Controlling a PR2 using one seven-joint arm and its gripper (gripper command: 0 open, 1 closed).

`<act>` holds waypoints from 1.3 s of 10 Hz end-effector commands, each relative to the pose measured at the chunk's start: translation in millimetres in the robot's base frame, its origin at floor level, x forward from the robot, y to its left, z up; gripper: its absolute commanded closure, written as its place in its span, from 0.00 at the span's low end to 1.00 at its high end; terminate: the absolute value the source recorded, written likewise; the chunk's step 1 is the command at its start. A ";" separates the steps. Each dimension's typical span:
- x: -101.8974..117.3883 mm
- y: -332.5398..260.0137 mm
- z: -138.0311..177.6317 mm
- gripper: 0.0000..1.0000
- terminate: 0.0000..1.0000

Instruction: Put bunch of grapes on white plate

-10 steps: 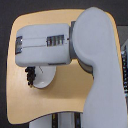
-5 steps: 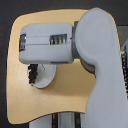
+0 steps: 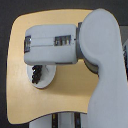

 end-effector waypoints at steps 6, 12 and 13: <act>-0.1 -24.3 -2.3 0.00 0.00; 18.9 -20.4 29.0 0.00 0.00; 26.2 -17.4 40.5 0.00 0.00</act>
